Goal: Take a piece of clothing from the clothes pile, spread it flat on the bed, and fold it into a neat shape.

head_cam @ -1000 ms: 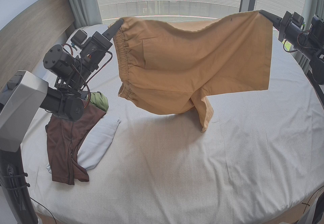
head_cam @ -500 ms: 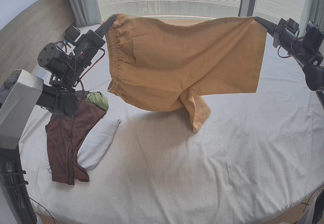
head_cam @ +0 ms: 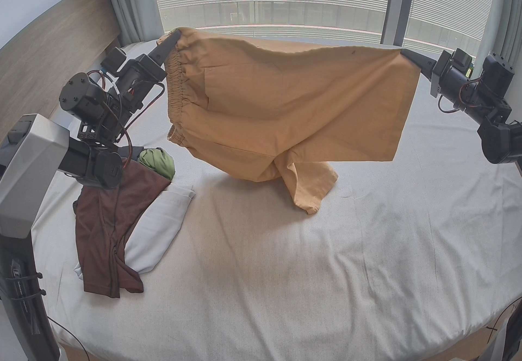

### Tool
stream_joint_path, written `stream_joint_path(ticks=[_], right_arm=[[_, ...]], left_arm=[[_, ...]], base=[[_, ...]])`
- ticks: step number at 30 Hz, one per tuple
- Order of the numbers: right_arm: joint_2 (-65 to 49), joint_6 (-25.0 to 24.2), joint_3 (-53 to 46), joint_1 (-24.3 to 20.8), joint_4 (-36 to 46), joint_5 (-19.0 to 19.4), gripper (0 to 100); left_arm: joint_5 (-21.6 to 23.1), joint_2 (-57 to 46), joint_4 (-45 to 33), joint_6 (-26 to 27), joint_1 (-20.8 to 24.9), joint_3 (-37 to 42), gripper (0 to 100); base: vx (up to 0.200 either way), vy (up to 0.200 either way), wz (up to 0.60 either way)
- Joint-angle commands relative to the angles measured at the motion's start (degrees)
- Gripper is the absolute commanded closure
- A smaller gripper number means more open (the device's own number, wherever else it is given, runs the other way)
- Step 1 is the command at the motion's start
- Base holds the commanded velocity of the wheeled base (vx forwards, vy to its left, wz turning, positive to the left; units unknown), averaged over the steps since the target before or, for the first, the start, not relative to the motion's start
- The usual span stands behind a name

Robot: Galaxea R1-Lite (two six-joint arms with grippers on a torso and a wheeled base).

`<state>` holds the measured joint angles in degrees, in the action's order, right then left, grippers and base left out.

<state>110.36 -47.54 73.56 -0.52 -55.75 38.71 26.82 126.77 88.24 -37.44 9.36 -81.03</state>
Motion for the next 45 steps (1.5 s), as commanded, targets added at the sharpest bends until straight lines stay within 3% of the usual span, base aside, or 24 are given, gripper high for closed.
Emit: stream_joint_path(ticks=[1, 8, 19, 25, 45], right_arm=[[0.12, 0.08, -4.56, 0.0, -2.88, 0.05, 100], [0.82, 0.17, -11.51, 0.08, -8.76, 0.23, 100], [3.37, 5.0, -17.66, -0.62, -10.96, 0.49, 100], [3.98, 6.15, -21.18, -1.41, -13.77, 0.67, 100], [9.43, 11.16, -33.13, -3.26, -25.29, 0.85, 100]], left_arm=[[-0.01, 1.11, 0.18, 3.16, -0.13, 2.19, 100], [0.25, -0.12, 0.36, 4.92, -0.22, 7.2, 100], [6.05, -2.84, 0.36, 5.97, -2.33, 14.85, 100], [12.73, -2.93, 0.36, 13.18, -4.7, 20.65, 100], [22.22, -4.34, 0.36, 23.29, -8.4, 34.01, 100]], base=[[0.0, 0.0, 0.0], [0.0, 0.0, 0.0], [0.0, 0.0, 0.0], [0.0, 0.0, 0.0], [0.0, 0.0, 0.0]])
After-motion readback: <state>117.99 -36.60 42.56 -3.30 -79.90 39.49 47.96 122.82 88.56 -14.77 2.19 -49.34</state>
